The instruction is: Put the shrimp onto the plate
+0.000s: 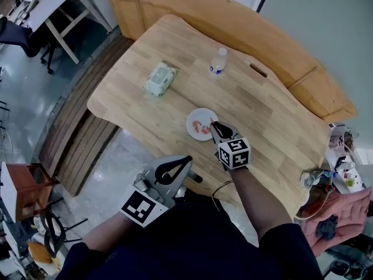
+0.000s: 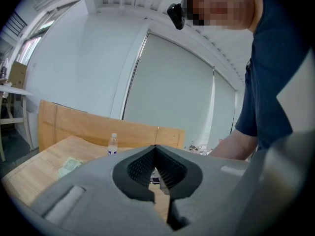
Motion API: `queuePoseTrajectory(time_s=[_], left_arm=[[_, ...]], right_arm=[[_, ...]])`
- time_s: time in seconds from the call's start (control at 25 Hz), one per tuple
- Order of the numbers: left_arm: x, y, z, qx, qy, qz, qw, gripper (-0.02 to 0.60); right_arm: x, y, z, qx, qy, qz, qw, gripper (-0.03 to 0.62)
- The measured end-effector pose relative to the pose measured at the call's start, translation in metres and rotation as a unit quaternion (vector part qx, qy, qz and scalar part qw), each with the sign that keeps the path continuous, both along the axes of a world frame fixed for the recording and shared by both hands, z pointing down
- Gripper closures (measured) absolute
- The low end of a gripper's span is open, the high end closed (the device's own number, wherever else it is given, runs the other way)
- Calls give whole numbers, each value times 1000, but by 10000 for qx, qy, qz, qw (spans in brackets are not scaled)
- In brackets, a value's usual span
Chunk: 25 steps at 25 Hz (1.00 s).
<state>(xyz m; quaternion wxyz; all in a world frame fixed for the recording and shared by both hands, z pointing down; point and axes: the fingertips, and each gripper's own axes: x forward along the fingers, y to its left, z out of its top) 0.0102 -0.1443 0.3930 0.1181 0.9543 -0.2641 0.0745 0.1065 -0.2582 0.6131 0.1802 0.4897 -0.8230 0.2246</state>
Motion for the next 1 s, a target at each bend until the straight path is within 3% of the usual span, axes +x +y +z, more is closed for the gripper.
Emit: queuePoseTrajectory(time_s=[1.0], left_arm=[[-17, -14, 19, -243, -132, -325, 9991, 577]], right_arm=[[5, -41, 108, -1056, 752, -186, 9914, 531]])
